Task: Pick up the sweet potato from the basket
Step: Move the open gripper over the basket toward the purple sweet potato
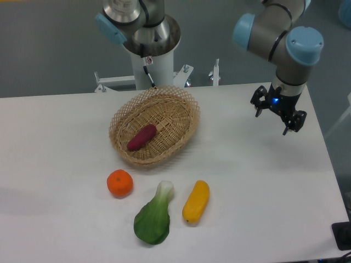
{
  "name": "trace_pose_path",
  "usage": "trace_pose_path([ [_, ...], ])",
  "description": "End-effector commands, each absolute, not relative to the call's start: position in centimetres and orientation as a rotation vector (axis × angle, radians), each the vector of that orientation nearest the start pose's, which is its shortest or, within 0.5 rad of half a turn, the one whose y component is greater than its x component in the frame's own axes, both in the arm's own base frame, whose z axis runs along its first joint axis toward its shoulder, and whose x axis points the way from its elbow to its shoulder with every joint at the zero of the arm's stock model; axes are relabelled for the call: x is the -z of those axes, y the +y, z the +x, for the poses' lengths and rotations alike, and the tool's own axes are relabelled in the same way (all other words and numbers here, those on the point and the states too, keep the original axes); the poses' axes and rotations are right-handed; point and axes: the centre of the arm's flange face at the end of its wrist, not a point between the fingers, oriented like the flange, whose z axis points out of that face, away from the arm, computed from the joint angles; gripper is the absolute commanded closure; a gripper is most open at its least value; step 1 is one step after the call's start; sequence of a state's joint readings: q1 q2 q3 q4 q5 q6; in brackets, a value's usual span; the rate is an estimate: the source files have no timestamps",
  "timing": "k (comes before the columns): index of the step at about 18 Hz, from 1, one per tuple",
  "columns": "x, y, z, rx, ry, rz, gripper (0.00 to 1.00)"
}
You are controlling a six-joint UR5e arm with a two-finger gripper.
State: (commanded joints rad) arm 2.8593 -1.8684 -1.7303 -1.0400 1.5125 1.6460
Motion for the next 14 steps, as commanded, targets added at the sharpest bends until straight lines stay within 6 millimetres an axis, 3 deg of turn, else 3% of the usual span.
trace_pose_path([
  [8,-30.1,31.7,-50.7,-0.081,0.507,-3.031,0.00],
  [14,-29.3,35.8,-46.4,-0.040,0.438,-3.037,0.00],
])
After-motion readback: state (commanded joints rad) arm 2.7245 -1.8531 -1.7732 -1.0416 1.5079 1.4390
